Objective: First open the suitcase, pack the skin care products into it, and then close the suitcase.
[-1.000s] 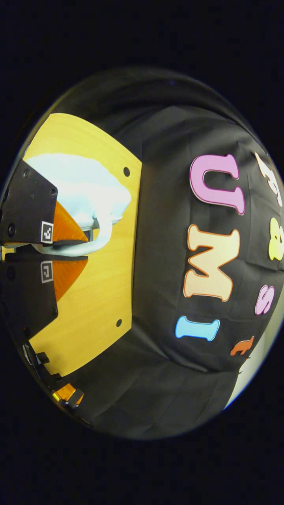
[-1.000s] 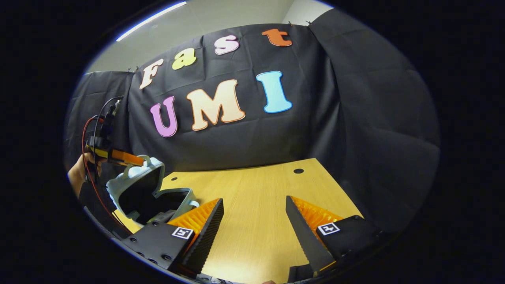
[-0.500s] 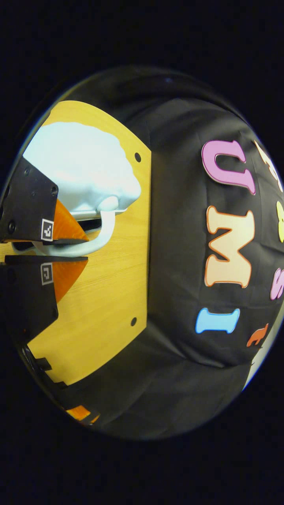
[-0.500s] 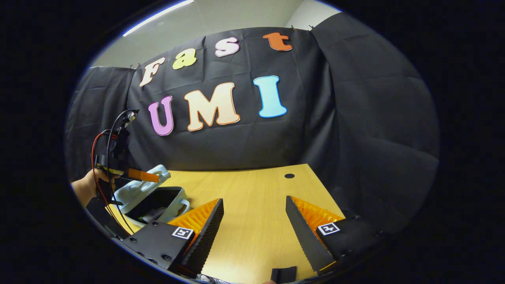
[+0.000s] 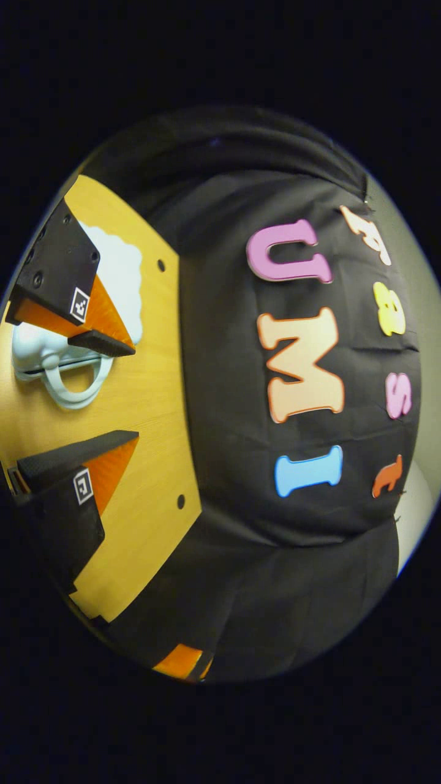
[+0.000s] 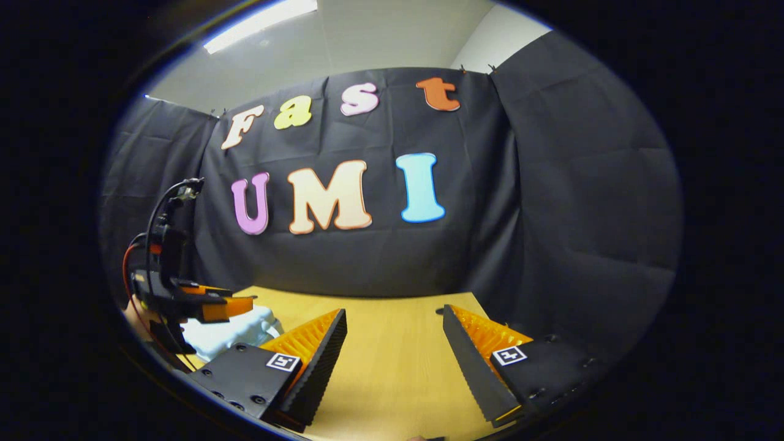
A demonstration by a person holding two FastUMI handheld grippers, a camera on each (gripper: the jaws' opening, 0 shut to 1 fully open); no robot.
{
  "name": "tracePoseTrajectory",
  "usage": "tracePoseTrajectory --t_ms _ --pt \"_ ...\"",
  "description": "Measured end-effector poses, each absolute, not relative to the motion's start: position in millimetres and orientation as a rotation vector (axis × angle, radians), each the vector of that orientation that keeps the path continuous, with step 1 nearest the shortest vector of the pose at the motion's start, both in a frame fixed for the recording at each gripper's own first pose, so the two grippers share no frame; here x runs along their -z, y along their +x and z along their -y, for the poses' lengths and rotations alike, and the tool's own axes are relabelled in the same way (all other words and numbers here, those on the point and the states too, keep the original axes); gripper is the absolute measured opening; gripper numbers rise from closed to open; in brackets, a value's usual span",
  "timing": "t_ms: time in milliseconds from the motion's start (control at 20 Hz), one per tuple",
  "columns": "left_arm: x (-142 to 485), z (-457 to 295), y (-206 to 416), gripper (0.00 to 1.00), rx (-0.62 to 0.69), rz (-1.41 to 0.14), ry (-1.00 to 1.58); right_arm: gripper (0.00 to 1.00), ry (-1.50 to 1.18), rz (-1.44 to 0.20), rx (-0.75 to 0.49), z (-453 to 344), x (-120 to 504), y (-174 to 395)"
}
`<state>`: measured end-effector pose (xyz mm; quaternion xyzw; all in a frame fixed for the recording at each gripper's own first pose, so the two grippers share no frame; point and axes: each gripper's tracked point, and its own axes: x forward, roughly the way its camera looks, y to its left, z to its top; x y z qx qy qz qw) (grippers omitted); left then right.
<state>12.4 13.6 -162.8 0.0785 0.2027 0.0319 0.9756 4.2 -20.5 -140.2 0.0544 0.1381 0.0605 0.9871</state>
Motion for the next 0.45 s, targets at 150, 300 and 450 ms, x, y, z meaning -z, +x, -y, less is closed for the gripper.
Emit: tracePoseTrajectory --t_ms 150,300,450 --pt "123 15 3 0.69 -0.031 -0.330 0.123 0.98 0.110 -0.219 -0.130 -1 109 18" --pt "94 15 7 0.81 0.005 -0.280 0.109 0.97 0.117 -0.163 -0.114 -20 86 19" --pt "79 13 0 0.81 0.049 -0.278 0.109 0.97 0.119 -0.142 -0.102 -40 67 12"
